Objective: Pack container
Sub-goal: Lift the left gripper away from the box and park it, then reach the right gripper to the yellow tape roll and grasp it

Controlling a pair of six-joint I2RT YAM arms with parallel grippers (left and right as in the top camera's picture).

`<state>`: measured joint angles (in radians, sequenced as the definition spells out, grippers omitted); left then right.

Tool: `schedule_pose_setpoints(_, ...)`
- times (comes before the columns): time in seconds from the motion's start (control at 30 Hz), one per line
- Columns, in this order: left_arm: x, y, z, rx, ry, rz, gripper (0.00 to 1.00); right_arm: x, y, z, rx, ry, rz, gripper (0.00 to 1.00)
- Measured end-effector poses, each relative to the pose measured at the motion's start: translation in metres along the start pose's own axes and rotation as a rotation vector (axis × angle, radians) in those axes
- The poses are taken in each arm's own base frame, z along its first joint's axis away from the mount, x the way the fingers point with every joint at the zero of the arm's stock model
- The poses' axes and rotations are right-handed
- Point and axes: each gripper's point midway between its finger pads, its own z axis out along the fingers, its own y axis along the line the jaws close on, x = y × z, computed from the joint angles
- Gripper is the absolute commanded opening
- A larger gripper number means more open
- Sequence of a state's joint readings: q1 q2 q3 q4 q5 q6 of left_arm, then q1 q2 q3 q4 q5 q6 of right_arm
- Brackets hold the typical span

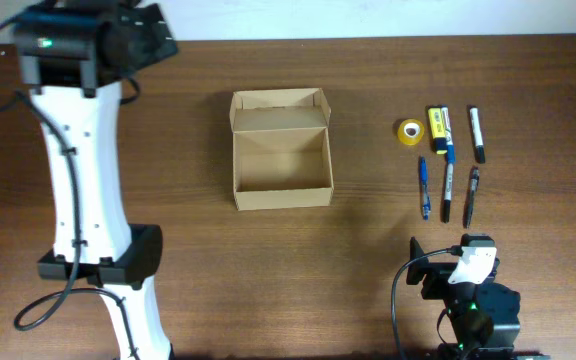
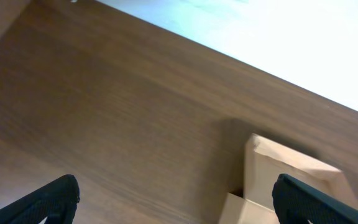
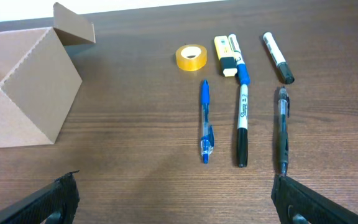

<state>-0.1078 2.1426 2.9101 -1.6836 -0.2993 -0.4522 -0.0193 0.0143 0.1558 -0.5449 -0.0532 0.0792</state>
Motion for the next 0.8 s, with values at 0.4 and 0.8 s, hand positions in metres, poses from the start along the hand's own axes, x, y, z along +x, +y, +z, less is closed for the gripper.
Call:
schedule_pose_setpoints(0.4,0.001,0.031,0.021,-0.063,0.057,-0.011,1.0,-0.091,0.001,-0.011,0.059,0.237,0.008,0.99)
schedule_pose_setpoints(0.8,0.001,0.03,0.021,-0.061,0.059,-0.004,1.0,-0.162,0.021,0.089,-0.022,0.674,0.06,0.9)
